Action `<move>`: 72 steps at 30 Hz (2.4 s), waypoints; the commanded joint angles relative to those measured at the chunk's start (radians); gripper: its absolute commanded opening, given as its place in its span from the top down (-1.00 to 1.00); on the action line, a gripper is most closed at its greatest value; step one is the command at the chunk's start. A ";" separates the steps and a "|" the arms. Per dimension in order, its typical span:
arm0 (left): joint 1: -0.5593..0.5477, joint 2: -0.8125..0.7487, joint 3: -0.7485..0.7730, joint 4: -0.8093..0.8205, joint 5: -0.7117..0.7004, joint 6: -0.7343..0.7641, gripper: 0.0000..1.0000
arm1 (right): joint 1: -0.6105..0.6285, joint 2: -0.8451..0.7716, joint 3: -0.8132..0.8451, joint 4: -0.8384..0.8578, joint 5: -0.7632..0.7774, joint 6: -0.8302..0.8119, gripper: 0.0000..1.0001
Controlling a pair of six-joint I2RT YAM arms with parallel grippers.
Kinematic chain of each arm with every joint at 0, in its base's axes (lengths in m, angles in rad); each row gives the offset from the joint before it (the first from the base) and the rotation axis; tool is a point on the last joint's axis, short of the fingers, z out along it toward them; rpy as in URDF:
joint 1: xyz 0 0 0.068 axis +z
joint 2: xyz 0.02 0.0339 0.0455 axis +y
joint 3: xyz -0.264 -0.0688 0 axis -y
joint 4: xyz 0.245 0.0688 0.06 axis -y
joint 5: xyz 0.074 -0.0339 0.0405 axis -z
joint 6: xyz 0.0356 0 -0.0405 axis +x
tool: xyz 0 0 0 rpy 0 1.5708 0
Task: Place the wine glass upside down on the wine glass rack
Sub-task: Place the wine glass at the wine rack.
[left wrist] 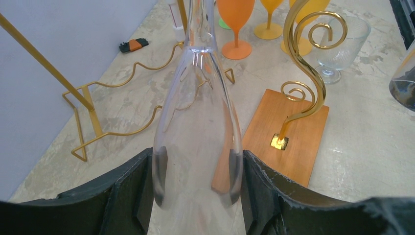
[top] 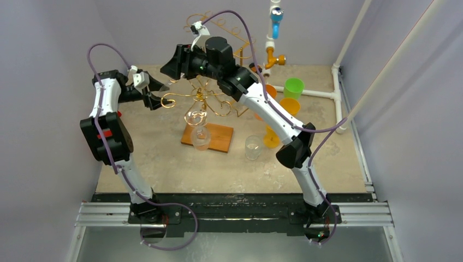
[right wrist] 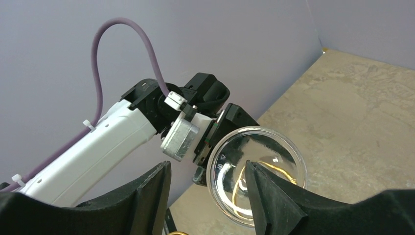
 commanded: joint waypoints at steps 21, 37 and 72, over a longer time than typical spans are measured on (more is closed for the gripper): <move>-0.047 -0.065 0.008 -0.019 0.129 0.126 1.00 | 0.044 -0.043 -0.048 -0.036 -0.068 -0.025 -0.31; -0.078 -0.080 -0.037 -0.023 0.129 0.150 1.00 | 0.047 -0.132 -0.166 -0.037 -0.036 -0.052 -0.31; -0.022 -0.117 -0.118 -0.031 0.125 0.173 -1.00 | 0.010 -0.158 -0.219 -0.023 -0.031 -0.029 -0.32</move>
